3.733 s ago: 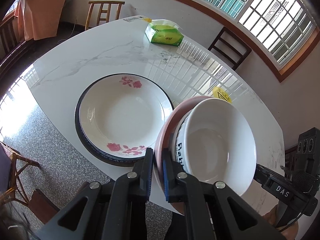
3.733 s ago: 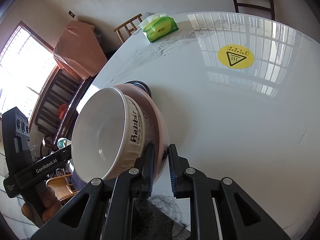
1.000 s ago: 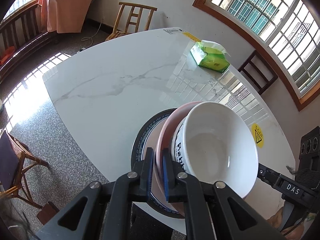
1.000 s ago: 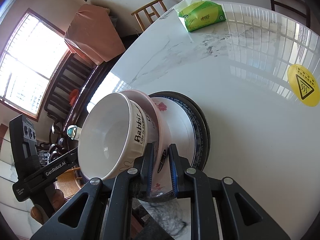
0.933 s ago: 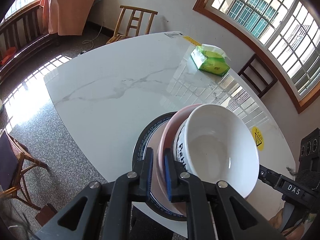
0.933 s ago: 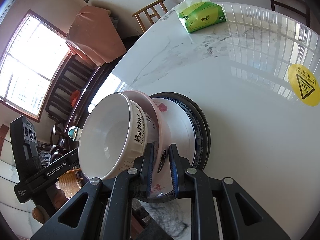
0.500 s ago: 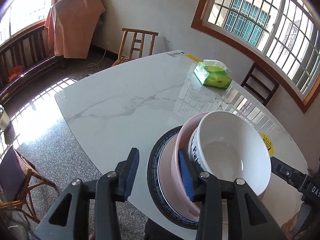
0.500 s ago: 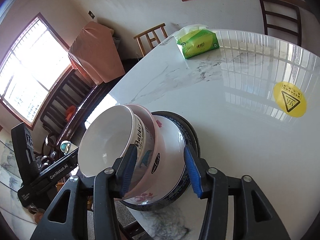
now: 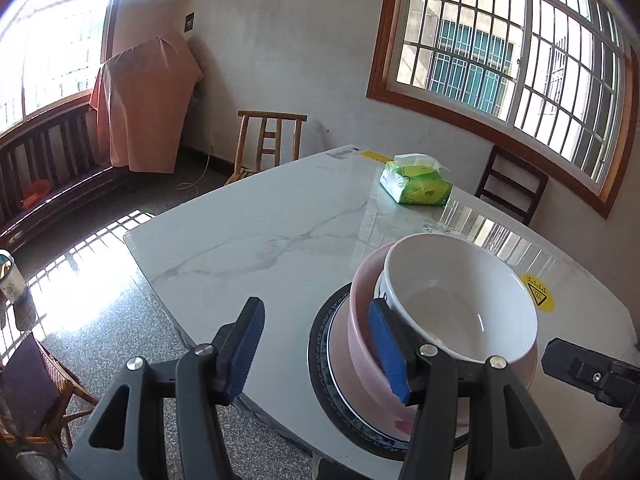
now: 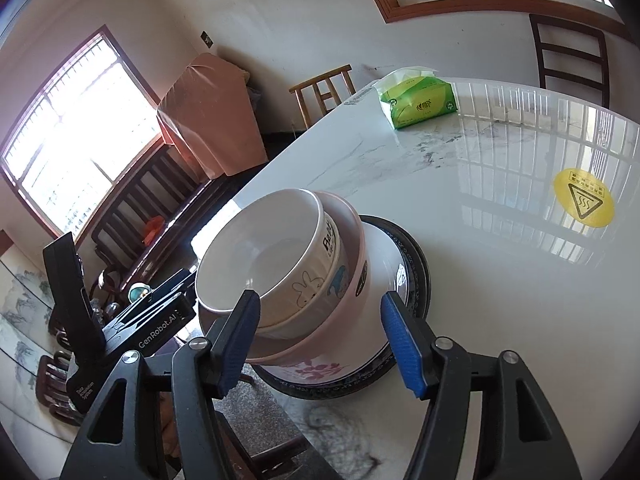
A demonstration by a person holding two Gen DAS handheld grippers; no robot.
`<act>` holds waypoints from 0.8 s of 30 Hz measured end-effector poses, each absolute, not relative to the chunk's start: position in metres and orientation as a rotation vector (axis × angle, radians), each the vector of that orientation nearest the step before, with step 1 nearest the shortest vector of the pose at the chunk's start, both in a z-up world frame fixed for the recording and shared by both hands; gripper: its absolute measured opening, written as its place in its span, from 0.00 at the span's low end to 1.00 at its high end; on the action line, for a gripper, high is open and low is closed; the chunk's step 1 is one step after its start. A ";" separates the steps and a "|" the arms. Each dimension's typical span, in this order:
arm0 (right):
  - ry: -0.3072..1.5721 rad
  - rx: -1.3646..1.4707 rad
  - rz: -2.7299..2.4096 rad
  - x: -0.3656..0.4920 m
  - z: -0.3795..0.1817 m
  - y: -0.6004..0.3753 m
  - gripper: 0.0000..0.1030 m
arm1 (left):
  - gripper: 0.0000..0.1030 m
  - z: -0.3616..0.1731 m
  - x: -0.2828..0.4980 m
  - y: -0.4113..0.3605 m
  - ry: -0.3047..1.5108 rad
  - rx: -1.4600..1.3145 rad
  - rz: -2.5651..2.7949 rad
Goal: Organize plates and bowls
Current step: 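Lower the bowl stack onto the pink-flowered plate with both grippers, then open both grippers and pull back from the stacked dishes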
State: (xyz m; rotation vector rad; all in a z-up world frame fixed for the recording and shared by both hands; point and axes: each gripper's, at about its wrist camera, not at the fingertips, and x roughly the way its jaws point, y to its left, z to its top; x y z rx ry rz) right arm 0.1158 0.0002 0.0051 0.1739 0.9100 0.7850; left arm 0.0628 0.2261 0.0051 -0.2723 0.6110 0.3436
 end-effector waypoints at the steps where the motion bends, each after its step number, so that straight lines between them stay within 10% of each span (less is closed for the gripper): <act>1: 0.905 0.172 0.786 0.113 0.005 0.000 0.59 | 0.54 0.006 0.059 0.225 0.599 -0.268 0.344; 16: 0.645 0.162 0.720 0.051 0.014 -0.029 0.69 | 0.55 0.023 -0.003 0.163 0.491 -0.156 0.356; 24: 0.475 0.211 0.617 0.015 0.015 -0.066 0.97 | 0.69 0.034 -0.035 0.105 0.419 -0.047 0.327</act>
